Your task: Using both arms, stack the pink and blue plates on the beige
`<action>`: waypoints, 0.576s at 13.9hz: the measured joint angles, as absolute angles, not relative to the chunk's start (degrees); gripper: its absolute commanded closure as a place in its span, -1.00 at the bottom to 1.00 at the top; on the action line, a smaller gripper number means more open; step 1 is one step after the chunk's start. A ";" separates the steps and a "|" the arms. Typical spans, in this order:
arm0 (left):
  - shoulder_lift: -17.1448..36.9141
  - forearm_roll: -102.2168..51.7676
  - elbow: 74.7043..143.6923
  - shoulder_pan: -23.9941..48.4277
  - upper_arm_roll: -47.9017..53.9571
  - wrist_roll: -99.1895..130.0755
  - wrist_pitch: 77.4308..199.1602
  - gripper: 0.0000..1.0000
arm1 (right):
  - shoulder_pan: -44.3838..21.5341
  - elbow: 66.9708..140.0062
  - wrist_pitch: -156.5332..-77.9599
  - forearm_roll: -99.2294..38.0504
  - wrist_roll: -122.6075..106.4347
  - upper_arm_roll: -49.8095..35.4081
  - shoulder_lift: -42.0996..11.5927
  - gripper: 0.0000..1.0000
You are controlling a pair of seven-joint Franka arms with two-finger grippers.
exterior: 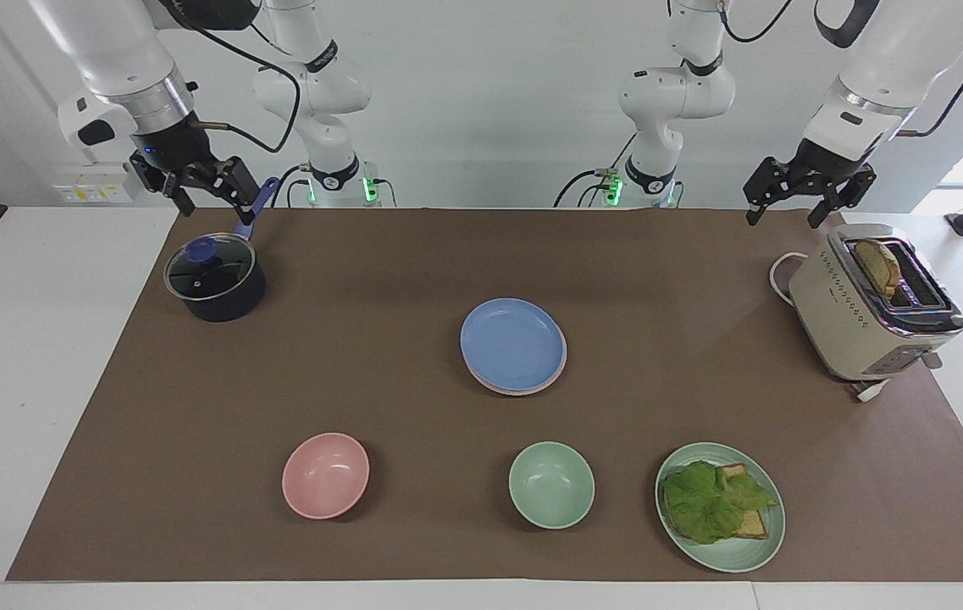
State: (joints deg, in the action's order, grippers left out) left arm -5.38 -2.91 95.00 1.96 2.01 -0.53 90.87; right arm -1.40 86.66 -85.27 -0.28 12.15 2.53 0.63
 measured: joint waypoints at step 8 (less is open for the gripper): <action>-5.38 -2.91 95.00 1.96 2.01 -0.53 90.87 -1.00 | -1.43 86.26 -85.55 1.14 10.40 1.98 0.17 -1.00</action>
